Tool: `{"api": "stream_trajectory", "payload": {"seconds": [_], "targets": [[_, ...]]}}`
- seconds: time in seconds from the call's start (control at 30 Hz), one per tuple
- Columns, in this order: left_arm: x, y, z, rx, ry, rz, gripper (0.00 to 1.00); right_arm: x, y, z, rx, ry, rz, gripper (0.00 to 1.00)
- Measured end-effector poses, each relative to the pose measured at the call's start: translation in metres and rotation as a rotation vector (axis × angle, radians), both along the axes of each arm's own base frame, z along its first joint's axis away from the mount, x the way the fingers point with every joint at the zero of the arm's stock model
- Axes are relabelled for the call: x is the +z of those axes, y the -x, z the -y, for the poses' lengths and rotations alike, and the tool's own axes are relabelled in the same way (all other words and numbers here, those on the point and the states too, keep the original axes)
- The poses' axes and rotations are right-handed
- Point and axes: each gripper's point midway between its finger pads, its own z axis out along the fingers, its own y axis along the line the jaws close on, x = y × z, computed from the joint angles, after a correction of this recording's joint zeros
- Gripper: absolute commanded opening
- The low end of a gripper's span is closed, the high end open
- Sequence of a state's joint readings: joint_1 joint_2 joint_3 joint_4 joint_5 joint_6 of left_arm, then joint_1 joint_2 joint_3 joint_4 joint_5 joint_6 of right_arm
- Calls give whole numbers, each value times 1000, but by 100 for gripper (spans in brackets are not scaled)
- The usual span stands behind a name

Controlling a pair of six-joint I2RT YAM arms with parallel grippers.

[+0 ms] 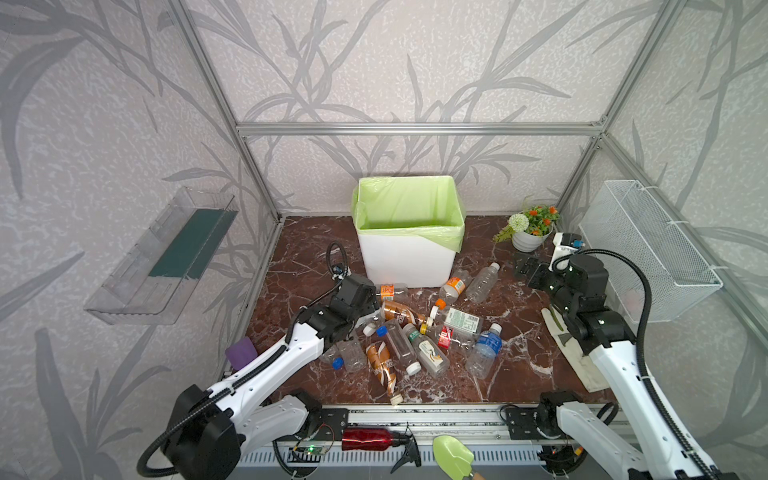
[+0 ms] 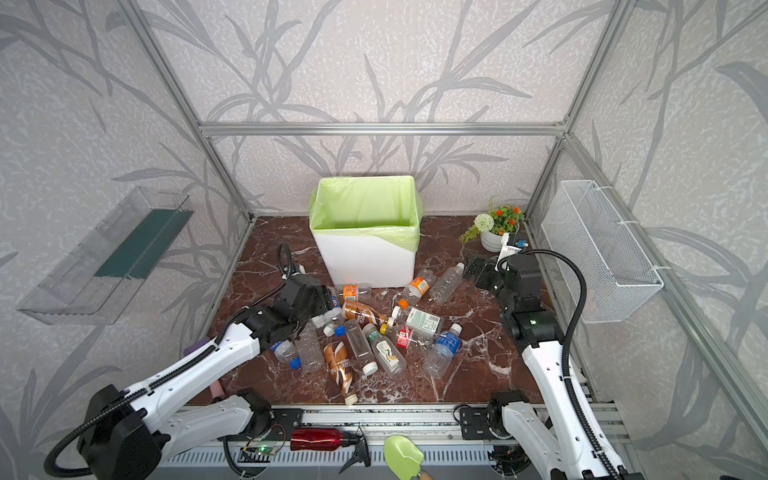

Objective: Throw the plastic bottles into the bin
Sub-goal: 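Lower the left gripper onto the blue Pepsi bottle while the right gripper withdraws, then close the left gripper on the blue Pepsi bottle in the pile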

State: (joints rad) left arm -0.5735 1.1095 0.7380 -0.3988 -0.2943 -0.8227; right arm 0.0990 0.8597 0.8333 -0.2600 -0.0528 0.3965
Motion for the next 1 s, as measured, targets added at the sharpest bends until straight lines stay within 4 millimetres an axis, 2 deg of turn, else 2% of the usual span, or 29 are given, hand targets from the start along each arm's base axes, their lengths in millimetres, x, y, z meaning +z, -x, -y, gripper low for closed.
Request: {"api": "stream_trajectory", "payload": {"seconds": [0.1, 0.4, 0.83, 1.0], "targets": [[-16, 4, -1, 18, 10, -31, 78, -2, 3, 2, -9, 7, -3, 99], [-37, -4, 10, 15, 27, -72, 78, -6, 1, 3, -17, 9, -14, 99], [-57, -15, 20, 2, 38, -107, 77, -6, 1, 6, -30, 13, -13, 100], [-60, -18, 24, -5, 45, -117, 72, -6, 1, 7, -37, 16, -13, 100]]}}
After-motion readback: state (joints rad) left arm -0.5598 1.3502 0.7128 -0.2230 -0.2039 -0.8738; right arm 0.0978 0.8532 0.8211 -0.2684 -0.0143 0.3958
